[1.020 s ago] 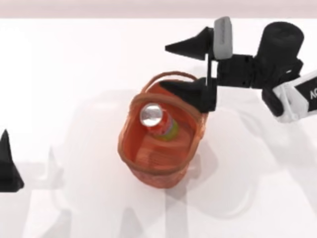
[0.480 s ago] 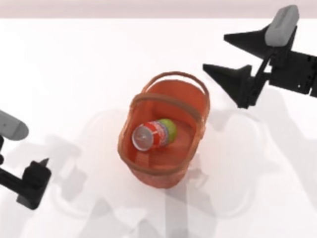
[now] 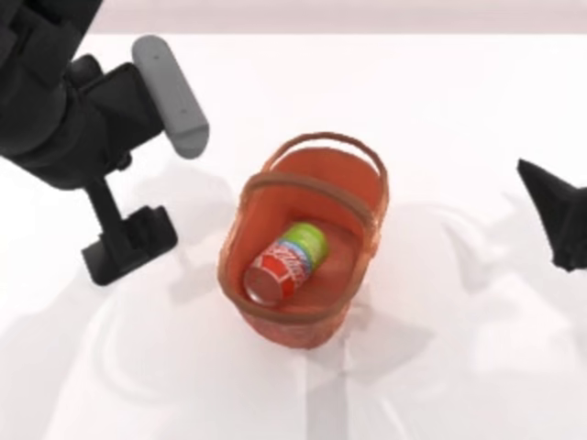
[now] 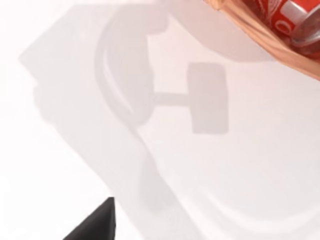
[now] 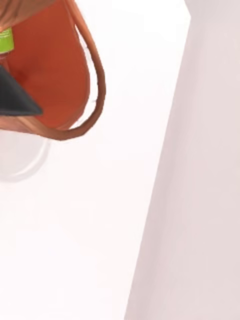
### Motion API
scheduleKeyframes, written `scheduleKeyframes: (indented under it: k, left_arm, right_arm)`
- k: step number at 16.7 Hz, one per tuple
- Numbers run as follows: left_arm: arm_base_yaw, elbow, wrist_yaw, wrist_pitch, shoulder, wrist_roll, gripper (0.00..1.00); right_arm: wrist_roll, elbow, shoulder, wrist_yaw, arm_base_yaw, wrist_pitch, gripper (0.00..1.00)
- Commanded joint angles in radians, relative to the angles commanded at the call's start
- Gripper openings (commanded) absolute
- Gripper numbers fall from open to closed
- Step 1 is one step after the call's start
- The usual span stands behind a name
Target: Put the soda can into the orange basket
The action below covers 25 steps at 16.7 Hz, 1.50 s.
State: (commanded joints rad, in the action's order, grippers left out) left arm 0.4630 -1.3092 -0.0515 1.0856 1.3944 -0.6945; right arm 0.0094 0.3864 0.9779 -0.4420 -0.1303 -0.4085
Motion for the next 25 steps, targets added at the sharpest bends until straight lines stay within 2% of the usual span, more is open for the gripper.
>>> scheduleKeyframes:
  k: [4, 6, 8, 11, 13, 15, 21, 25]
  left_arm:
    - [0.1, -0.396, 0.013, 0.217, 0.344, -0.19, 1.0]
    - [0.142, -0.572, 0.021, 0.307, 0.498, -0.275, 1.0]
    - [0.176, -0.724, 0.029, 0.384, 0.632, -0.348, 1.0]
    - [0.214, -0.899, 0.04, 0.47, 0.788, -0.431, 1.0]
    - [0.228, -0.97, 0.045, 0.504, 0.852, -0.465, 1.0]
    - [0.234, -1.002, 0.048, 0.519, 0.882, -0.481, 1.0]
    - [0.229, -0.996, 0.047, 0.514, 0.88, -0.48, 1.0]
    - [0.233, -0.918, 0.048, 0.454, 0.864, -0.482, 1.0]
  right_arm:
    - [0.0, -0.178, -0.388, 0.182, 0.051, 0.179, 1.0]
    - [0.0, -0.247, -0.558, 0.258, 0.072, 0.251, 1.0]
    - [-0.001, -0.303, -0.712, 0.325, 0.091, 0.312, 1.0]
    - [-0.005, -0.359, -0.884, 0.4, 0.11, 0.376, 1.0]
    - [-0.008, -0.378, -0.948, 0.429, 0.117, 0.399, 1.0]
    - [-0.009, -0.386, -0.978, 0.442, 0.12, 0.409, 1.0]
    - [-0.009, -0.386, -0.978, 0.442, 0.12, 0.409, 1.0]
    - [-0.009, -0.386, -0.978, 0.442, 0.12, 0.409, 1.0]
